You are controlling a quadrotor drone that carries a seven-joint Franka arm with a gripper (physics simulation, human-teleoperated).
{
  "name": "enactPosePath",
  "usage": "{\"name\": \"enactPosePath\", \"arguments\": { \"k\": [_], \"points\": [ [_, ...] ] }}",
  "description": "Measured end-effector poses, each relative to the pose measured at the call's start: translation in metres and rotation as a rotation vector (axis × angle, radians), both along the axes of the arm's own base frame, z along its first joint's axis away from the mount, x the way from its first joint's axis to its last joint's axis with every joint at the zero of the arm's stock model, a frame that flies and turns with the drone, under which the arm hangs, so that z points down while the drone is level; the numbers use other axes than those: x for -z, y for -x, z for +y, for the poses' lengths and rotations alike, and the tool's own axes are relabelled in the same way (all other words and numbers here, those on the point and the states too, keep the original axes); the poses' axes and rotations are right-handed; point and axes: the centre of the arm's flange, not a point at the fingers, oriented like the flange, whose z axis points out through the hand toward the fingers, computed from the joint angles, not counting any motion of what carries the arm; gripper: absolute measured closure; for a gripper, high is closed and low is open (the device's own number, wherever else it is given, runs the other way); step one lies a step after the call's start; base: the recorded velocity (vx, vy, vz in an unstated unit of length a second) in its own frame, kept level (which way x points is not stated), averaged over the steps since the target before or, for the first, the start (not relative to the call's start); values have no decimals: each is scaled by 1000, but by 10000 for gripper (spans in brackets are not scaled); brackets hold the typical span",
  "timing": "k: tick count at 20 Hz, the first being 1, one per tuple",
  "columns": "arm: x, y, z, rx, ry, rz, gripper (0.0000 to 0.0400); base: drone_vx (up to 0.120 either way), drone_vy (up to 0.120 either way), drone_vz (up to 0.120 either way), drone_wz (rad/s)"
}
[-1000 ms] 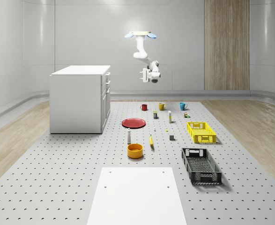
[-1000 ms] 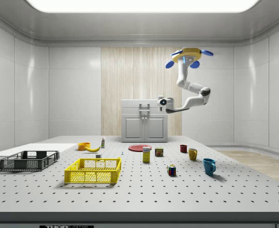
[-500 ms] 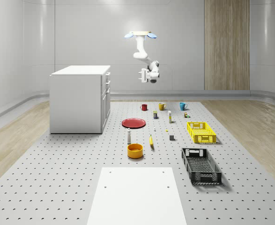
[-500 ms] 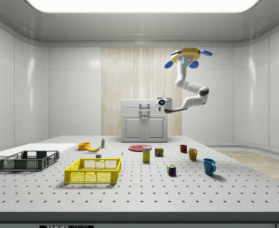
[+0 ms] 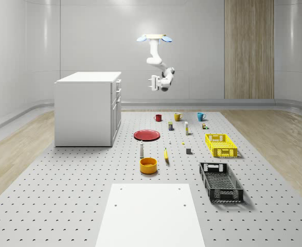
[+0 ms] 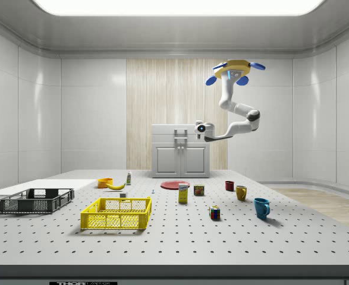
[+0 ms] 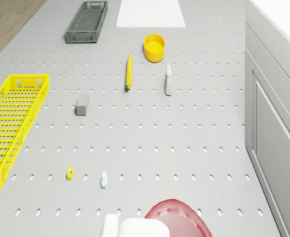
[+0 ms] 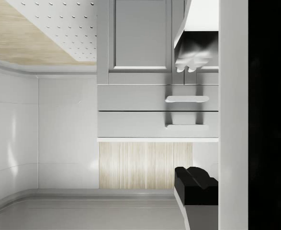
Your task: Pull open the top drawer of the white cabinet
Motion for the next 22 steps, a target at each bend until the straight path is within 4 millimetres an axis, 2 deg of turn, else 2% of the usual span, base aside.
{"name": "enactPosePath", "arguments": {
  "k": [22],
  "points": [
    [0,1,127,0,-1,0,95,0,0,0,0]
  ]
}}
